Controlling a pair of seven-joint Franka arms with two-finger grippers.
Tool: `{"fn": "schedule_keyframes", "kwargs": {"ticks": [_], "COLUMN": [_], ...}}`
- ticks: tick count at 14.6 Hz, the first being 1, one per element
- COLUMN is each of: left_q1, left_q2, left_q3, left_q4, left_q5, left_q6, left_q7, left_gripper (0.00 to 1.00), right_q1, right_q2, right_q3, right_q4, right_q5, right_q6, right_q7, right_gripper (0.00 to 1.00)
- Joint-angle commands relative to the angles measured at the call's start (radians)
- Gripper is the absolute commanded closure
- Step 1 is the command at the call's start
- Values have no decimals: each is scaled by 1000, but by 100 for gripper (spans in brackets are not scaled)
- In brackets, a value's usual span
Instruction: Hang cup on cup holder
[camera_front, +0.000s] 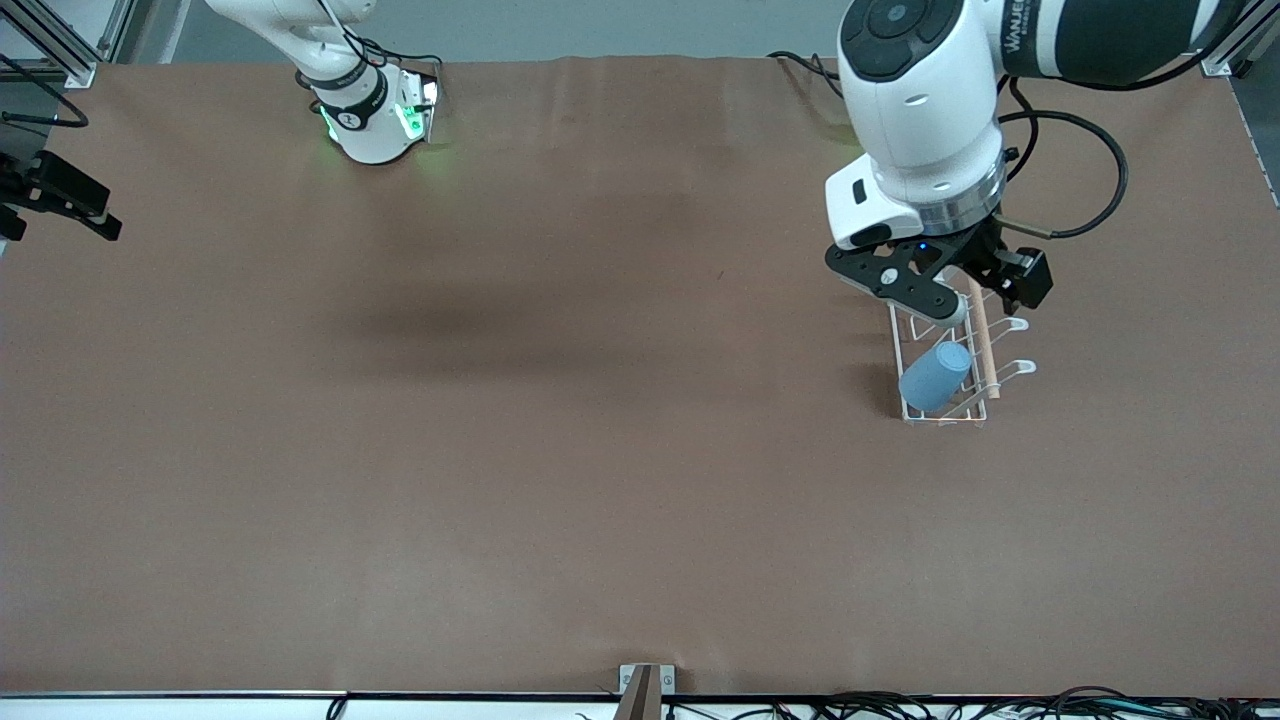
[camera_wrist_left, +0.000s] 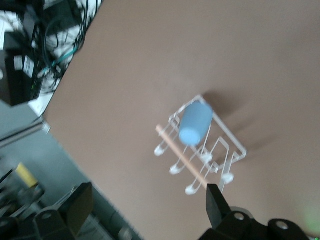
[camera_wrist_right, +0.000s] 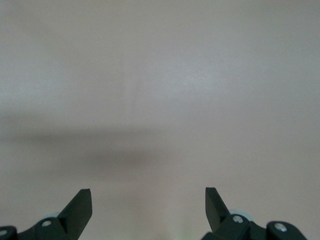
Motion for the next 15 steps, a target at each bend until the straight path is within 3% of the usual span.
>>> {"fn": "schedule_keyframes", "kwargs": {"ticks": [1,5,7,10,12,15], "left_q1": [58,196,198,141,103,98], "left_q2": [-5,-59,-73,-152,-218,-393], "left_q3": [-3,-3,27,235,349,399], "left_q4": [15,3,3,-49,-144,-406], "left_q5": [-130,-364,-386,-493,-561,-593], "left_q6": [39,39,37,39,74,213], "left_q7": [-76,-279,-284,-285,-287,-285], "left_gripper": [0,0,0,0,0,0], "right_q1": [2,2,2,2,2,1], "right_q2": [7,7,7,7,7,7], "right_q3": [0,0,0,0,0,0], "right_q4": [17,17,17,17,17,16], "right_q5": [13,15,15,15,15,16], "right_q6": [-10,-9,-9,-9,-9,-9], "right_q7": [15,16,16,16,16,16], "right_gripper": [0,0,0,0,0,0]}}
